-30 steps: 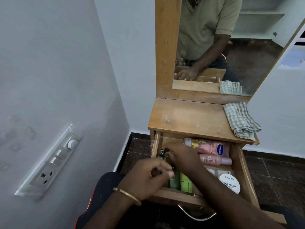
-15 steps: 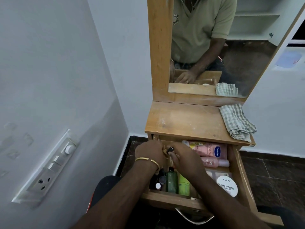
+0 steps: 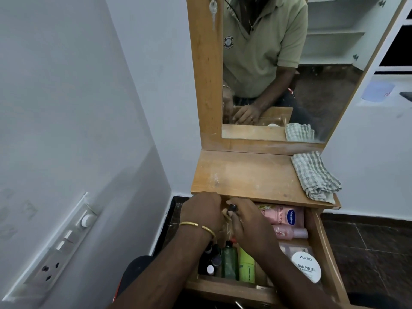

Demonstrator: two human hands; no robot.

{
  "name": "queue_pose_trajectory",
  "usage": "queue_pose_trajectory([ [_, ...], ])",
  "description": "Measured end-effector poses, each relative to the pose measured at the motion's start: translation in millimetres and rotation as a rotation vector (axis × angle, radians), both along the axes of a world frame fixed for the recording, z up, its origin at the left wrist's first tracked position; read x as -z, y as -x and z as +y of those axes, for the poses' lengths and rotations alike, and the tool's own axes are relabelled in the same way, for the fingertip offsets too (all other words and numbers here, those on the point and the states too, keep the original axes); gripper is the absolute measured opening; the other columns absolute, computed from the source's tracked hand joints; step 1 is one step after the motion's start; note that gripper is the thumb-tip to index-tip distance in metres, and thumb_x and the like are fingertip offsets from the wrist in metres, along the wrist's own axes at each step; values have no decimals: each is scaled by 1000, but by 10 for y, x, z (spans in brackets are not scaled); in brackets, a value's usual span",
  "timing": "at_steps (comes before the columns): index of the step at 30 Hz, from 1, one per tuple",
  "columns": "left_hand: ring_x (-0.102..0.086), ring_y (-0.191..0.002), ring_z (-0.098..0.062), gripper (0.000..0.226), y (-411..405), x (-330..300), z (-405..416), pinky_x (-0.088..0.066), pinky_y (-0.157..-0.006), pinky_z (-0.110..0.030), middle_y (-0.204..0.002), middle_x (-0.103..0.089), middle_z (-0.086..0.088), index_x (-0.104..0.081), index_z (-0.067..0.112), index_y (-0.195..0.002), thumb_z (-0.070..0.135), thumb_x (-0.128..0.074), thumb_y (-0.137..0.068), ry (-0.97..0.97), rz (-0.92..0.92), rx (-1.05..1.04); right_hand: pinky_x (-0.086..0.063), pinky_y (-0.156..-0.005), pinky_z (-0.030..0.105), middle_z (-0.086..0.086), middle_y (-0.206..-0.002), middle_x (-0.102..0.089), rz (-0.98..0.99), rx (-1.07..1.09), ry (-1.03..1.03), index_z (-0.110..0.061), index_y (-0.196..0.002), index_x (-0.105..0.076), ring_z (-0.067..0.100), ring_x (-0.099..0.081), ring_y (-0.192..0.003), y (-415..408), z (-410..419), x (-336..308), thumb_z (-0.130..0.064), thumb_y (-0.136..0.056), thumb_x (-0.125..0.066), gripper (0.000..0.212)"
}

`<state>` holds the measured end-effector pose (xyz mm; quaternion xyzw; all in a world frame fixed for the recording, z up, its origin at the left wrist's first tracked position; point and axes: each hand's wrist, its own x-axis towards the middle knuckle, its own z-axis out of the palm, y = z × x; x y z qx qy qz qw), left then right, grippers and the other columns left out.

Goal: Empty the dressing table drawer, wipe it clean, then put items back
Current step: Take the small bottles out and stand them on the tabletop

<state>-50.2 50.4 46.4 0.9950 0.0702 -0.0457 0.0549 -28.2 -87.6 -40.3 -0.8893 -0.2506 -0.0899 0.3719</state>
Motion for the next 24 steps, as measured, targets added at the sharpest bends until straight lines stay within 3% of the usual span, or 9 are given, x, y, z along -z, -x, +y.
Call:
queue_pose_trajectory([
  [8, -65, -73, -15, 15, -157, -550, 346, -58, -69, -31, -78, -69, 7, -73, 23, -79, 32, -75, -68, 290, -249, -107, -54, -70, 25, -14, -108, -52, -82, 38, -280, -26, -124, -50, 3, -59, -93, -194, 38, -553, -12, -97, -54, 31],
  [14, -64, -76, -18, 13, -709, -595, 423, -57, -71, -34, -78, -69, 1, -73, 19, -80, 27, -74, -70, 344, -365, -122, -50, -71, 37, -7, -108, -54, -108, 71, -147, -24, -129, -48, 13, -55, -88, -755, 205, -640, -12, -97, -53, 35],
  [24, -63, -73, -18, 6, -1177, -400, 372, -55, -66, -32, -78, -69, 3, -72, 20, -75, 24, -69, -76, 337, -397, -49, -49, -63, 21, -6, -113, -59, -49, 72, -45, -28, -141, -39, 7, -58, -82, -1058, 324, -544, -18, -98, -53, 46],
])
